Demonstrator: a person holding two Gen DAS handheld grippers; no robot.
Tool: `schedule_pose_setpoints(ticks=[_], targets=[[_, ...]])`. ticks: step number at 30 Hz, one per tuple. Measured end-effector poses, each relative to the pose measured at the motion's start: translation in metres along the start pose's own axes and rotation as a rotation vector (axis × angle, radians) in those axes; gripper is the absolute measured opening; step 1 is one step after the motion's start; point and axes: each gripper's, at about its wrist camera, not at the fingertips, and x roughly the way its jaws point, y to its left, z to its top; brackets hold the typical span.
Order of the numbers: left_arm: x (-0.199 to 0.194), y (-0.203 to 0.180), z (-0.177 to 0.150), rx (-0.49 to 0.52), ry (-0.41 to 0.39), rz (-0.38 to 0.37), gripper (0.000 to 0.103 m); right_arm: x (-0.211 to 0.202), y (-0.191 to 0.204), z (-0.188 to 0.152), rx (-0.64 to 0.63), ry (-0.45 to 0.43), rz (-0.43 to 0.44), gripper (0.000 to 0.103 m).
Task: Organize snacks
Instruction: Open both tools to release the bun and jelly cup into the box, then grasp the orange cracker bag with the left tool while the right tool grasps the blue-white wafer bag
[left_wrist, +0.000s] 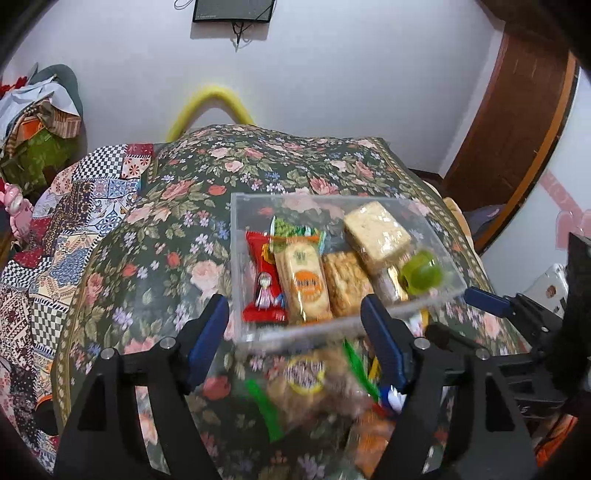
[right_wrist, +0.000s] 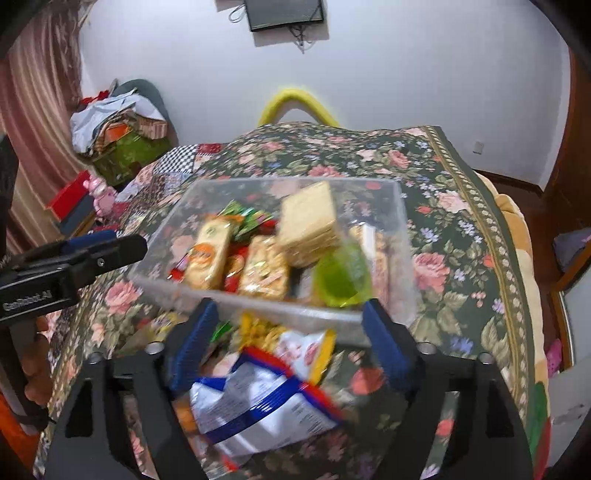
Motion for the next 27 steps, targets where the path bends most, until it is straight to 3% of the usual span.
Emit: schedule_pose_setpoints(ticks=[9,21,27], targets=[[-0.022,-0.001,-0.048,0.034,0.058,-0.01,0.074,0.025,0.014,-0.036,-0.042,0.09,-0.072,0.086],[-0.023,-0.035,-0.087,0.068,0.139,-0.09,0.074,-0.009,-0.019,-0.078,-0.013,0.133,-0.109,0.086],[-0.011,-0.054,-0.101,0.072,0.187,-0.111,0.077,-0.019,-0.031,-0.088,0.041,0.142,-0.074,0.085]])
